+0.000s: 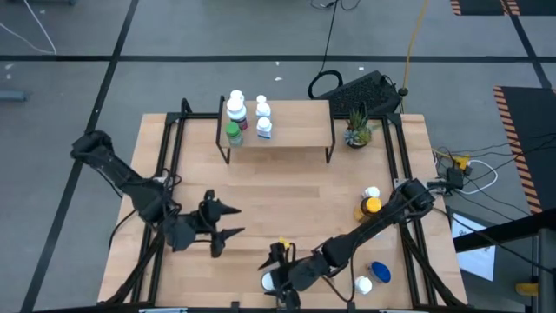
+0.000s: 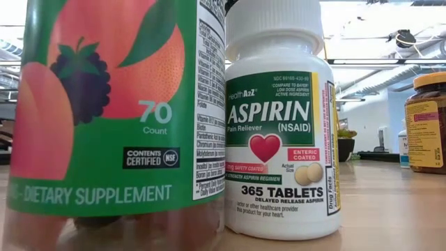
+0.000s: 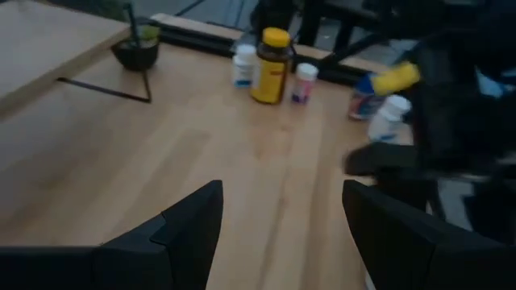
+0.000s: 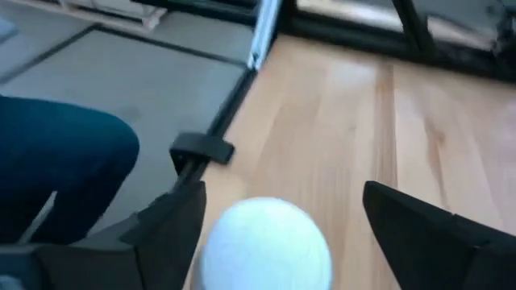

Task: Pick and place medicine bottles onto shelf by color
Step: Put the green pill bottle on the top shelf

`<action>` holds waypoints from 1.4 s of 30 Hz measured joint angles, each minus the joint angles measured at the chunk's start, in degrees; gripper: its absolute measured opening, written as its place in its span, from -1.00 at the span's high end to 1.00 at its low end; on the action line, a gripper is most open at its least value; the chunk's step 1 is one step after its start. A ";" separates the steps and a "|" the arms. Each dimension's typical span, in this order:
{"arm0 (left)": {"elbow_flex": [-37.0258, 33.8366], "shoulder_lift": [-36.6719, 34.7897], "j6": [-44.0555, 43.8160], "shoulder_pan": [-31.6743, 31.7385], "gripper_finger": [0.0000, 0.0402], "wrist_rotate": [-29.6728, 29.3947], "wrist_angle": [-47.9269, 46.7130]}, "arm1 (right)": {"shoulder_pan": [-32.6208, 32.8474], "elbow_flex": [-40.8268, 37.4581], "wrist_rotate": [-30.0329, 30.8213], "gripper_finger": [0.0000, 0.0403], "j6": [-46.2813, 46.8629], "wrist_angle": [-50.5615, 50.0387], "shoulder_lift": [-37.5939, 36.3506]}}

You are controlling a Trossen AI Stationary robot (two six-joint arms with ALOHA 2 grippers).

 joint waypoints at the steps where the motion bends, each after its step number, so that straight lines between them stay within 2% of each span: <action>1: 0.00 0.10 -0.05 -0.71 -0.28 0.00 -0.37 | 0.09 0.07 0.11 -0.69 1.87 -0.61 0.00; 6: -0.02 0.10 0.09 -4.00 -0.28 -0.92 -0.53 | 1.53 0.19 3.01 -0.72 7.82 -2.41 -0.57; 11: -0.02 -0.24 0.27 -5.93 -0.28 -2.06 -0.58 | 2.29 0.19 2.97 -0.68 11.47 -2.76 -0.53; 20: -0.02 -0.44 0.81 -6.25 -0.28 -3.21 -0.35 | 1.79 0.19 3.28 -0.67 12.98 -7.72 -0.26; 24: -0.02 -0.46 1.79 -6.08 -0.28 -4.65 -0.19 | 1.54 0.19 4.57 -0.51 12.09 -7.59 -0.26; 30: -0.02 -0.53 1.82 -5.11 -0.28 -5.10 -0.10 | 0.76 0.17 2.25 -0.10 10.76 -7.14 -0.26; 33: -0.02 -0.51 1.72 -4.62 -0.28 -5.14 -0.10 | -0.38 0.17 0.25 -0.09 8.95 -6.93 -0.71; 37: -0.02 -0.52 1.51 -4.32 -0.28 -5.45 -0.09 | -2.52 0.12 -0.44 -0.09 4.24 -12.41 -4.90; 42: -0.02 -0.53 1.85 -4.32 -0.28 -5.57 -1.44 | -8.17 0.12 0.09 -0.09 -0.98 -24.79 -16.00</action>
